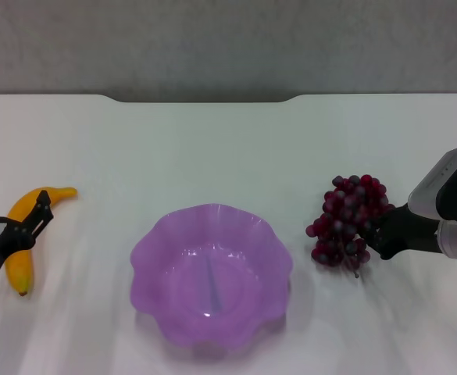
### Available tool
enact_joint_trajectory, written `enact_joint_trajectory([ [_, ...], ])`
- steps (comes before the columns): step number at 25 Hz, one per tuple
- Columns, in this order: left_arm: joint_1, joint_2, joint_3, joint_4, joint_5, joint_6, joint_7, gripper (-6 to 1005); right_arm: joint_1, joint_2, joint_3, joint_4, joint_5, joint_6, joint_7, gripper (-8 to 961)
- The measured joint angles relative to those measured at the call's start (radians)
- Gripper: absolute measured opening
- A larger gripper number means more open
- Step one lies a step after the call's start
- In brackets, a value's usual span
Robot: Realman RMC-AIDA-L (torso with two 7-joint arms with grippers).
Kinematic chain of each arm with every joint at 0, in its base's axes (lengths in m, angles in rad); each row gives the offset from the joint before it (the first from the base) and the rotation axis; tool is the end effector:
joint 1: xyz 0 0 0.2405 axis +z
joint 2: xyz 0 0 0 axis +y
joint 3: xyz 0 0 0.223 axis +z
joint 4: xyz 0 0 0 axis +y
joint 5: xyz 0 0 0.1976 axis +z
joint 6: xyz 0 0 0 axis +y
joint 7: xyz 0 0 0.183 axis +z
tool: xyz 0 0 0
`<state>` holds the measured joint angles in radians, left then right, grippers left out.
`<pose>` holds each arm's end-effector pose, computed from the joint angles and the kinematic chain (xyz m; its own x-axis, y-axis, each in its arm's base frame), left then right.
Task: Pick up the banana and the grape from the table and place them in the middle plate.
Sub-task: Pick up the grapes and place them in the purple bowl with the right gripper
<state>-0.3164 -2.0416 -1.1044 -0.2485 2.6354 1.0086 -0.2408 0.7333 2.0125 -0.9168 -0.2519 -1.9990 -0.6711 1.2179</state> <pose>-0.3252 0.3336 0.0028 0.6909 0.1084 0.7147 0.7227 -0.1258 -0.6796 0.2979 0.3951 -0.0537 0.9076 -0.4126 -0.0771 -0.3700 -0.6997 -0.6111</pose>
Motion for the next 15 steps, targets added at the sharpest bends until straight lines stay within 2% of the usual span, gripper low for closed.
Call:
enact_joint_trajectory([
  [4,0.0,0.0,0.0,0.0,0.0,0.0,0.0,890,0.0,0.0,0.003,-0.003,0.014,-0.001,-0.005,175],
  [15,0.002,0.0,0.0,0.0,-0.003,-0.002,0.005,890,-0.024,0.0,0.003,-0.013,0.185,-0.048,-0.121,170],
])
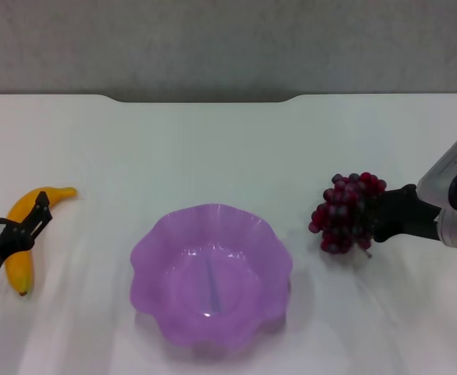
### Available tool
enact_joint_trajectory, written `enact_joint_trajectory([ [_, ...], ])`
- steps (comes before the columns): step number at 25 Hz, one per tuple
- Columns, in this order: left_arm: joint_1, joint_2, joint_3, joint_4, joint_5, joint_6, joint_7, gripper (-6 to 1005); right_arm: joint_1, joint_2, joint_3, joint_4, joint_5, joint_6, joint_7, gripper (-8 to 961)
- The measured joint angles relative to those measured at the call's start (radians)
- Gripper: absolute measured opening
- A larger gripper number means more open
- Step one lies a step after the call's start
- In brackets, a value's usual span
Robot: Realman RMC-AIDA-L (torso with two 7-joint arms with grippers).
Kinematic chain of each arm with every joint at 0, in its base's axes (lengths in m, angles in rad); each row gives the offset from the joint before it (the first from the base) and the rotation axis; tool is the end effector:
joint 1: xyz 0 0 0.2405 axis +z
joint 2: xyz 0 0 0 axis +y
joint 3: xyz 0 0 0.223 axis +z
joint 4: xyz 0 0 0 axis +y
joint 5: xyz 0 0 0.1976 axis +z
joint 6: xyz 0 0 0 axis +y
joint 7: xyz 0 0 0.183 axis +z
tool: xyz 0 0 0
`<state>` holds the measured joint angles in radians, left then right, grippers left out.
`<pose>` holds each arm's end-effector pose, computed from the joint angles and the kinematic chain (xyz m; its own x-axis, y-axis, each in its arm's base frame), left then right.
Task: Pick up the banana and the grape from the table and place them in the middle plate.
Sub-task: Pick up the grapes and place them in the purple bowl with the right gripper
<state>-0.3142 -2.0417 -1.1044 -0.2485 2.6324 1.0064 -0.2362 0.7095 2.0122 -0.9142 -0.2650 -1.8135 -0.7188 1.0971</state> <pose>-0.3265 0.3329 0.0029 0.6928 0.1111 0.7125 0.7210 -0.1216 -0.6822 0.2846 0.4010 -0.0470 0.9121 -0.3621 -0.1922 -0.3989 -0.6762 -0.6193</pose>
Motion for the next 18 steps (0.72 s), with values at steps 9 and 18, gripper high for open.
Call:
enact_joint_trajectory([
  [9,0.005,0.0,0.0,0.001,-0.002,0.0,0.001,890,-0.065,-0.001,0.001,-0.048,0.121,-0.127,-0.091,166],
  [18,0.006,0.001,0.0,0.005,-0.003,0.0,0.001,891,-0.129,0.0,0.001,-0.088,0.272,-0.279,-0.225,165],
])
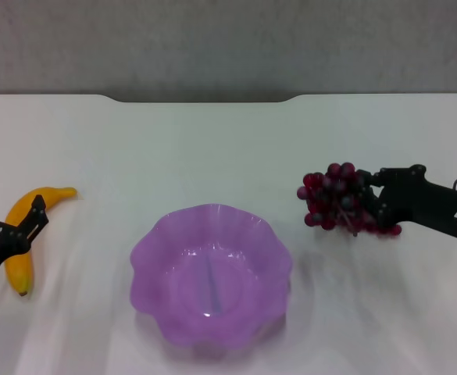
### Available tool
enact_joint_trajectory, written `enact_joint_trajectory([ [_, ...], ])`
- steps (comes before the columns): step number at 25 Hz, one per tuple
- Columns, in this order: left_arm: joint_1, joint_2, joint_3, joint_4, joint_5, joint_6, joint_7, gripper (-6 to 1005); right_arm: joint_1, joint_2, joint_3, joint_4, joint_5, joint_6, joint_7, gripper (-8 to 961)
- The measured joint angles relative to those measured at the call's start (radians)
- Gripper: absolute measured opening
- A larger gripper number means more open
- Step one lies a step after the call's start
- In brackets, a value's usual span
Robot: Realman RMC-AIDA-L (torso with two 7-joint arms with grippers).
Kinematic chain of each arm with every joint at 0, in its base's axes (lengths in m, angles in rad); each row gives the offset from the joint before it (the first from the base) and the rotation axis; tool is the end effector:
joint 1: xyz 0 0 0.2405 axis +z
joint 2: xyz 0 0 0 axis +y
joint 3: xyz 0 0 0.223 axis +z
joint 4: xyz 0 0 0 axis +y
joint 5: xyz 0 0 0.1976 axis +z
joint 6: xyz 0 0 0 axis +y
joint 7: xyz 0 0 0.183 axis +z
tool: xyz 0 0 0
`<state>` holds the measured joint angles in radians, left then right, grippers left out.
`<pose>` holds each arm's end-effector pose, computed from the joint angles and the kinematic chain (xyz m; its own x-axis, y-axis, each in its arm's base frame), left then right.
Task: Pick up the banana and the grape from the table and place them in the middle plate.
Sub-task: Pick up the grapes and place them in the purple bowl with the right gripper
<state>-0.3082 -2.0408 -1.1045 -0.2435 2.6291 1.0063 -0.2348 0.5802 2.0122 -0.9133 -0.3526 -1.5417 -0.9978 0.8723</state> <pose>-0.3304 0.3303 0.0037 0.6940 0.1182 0.7103 0.7200 -0.1122 -0.6848 0.2601 0.3838 -0.0242 0.9042 -0.1580 -0.3967 -0.3844 -0.7056 -0.5953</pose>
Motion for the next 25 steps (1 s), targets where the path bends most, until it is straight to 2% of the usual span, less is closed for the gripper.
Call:
enact_joint_trajectory([
  [15,0.0,0.001,-0.001,0.005,0.0,-0.001,0.001,890,-0.056,-0.001,0.001,-0.089,0.199,-0.221,-0.115,161],
  [25,-0.002,0.002,0.0,0.006,0.0,-0.002,0.002,890,-0.038,-0.003,-0.018,-0.133,0.212,-0.465,-0.102,159],
])
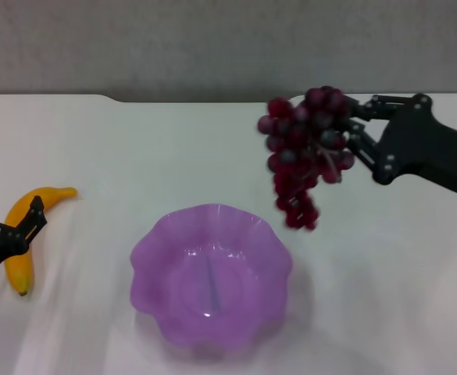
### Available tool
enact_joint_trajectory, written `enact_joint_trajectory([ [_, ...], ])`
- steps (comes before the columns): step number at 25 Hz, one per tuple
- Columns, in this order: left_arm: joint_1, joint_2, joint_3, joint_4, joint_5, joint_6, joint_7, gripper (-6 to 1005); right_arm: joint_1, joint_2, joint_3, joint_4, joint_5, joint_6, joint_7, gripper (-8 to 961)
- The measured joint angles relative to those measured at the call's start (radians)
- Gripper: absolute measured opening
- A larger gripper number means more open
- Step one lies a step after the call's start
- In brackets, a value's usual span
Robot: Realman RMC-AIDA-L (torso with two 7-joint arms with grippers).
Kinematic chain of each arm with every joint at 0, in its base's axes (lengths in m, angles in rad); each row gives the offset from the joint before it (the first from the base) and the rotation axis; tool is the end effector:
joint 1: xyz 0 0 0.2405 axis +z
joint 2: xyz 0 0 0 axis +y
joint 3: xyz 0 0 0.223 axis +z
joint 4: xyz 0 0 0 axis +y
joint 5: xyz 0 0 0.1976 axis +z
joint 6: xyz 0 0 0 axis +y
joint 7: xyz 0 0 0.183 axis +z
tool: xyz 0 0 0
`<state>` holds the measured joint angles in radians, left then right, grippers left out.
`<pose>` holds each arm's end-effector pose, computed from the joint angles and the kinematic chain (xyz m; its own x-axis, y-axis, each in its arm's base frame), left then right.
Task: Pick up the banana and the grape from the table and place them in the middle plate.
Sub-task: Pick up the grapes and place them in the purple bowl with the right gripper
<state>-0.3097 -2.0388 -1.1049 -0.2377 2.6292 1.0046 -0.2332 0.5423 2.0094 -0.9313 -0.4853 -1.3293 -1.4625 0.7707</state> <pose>-0.3324 0.3301 0.0045 0.6983 0.1223 0.7053 0.7158 -0.1101 -0.6896 0.1728 0.3582 0.0200 0.7414 0.2462 -0.6243 -0.1944 -0.8116 -0.5509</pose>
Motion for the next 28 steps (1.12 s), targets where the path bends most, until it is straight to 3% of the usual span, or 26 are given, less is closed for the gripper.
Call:
enact_joint_trajectory([
  [10,0.002,0.0,0.0,-0.004,0.0,0.0,0.0,891,0.033,-0.004,-0.184,0.008,-0.04,-0.031,0.064,158],
  [28,0.0,0.0,0.0,-0.008,0.004,0.0,-0.006,890,0.094,0.0,-0.296,0.08,-0.224,0.325,0.261,155],
])
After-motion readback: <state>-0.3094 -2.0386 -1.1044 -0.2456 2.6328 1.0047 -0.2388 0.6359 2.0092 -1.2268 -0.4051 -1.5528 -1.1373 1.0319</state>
